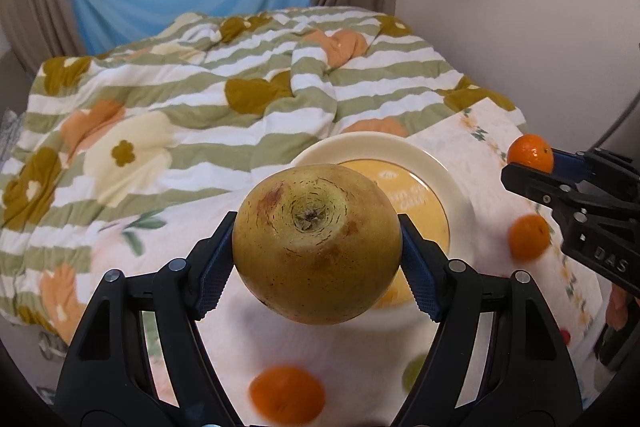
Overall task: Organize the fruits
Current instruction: 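Carry the pear into the white bowl and open the left tool while the right tool holds the orange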
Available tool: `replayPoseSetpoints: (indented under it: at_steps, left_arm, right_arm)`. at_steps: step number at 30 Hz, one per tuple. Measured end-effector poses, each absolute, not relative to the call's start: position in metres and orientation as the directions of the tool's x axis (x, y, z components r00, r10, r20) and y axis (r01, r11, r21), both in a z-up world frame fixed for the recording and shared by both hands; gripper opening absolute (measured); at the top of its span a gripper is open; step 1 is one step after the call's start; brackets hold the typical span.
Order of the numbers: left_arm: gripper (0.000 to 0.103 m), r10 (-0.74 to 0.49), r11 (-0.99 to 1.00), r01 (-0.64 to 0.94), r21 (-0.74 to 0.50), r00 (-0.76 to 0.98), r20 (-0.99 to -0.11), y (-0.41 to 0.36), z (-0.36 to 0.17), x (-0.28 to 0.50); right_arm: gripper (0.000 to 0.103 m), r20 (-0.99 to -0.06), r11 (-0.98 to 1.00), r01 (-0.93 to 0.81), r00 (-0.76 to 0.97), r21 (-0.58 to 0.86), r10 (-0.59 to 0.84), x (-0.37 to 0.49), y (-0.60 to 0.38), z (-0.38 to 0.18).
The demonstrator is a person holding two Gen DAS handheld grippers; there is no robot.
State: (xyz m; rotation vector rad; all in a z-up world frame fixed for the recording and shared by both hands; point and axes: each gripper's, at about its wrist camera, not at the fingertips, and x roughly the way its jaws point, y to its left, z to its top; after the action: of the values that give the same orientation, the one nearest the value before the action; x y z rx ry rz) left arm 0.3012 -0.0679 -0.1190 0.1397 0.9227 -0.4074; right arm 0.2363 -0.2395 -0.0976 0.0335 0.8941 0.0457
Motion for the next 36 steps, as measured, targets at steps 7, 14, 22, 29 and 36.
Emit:
replayPoseSetpoints:
  at_steps: [7, 14, 22, 29, 36]
  left_arm:
    - [0.082, -0.257, 0.916, 0.4, -0.044, 0.499, -0.828, -0.103, -0.161, 0.34]
    - [0.083, -0.212, 0.912, 0.41, 0.012, 0.495, -0.843, -0.124, -0.182, 0.359]
    - [0.103, -0.185, 0.918, 0.394, 0.044, 0.524, -0.831, -0.127, -0.184, 0.359]
    - [0.103, -0.164, 0.928, 0.365, 0.075, 0.58, -0.798, -0.117, -0.157, 0.353]
    - [0.103, -0.128, 0.955, 0.292, 0.047, 0.551, -0.824, -0.076, -0.145, 0.337]
  right_arm:
    - [0.035, -0.798, 0.997, -0.05, 0.597, 0.062, 0.08, 0.271, -0.264, -0.117]
    - [0.035, -0.807, 0.995, -0.062, 0.581, 0.082, 0.102, 0.289, -0.277, -0.125]
    - [0.035, -0.807, 0.996, -0.051, 0.583, 0.074, 0.09, 0.294, -0.285, -0.125]
    - [0.035, -0.802, 0.996, -0.036, 0.59, 0.082, 0.087, 0.286, -0.295, -0.118]
    - [0.035, -0.795, 0.992, -0.097, 0.594, 0.08, 0.122, 0.283, -0.284, -0.113]
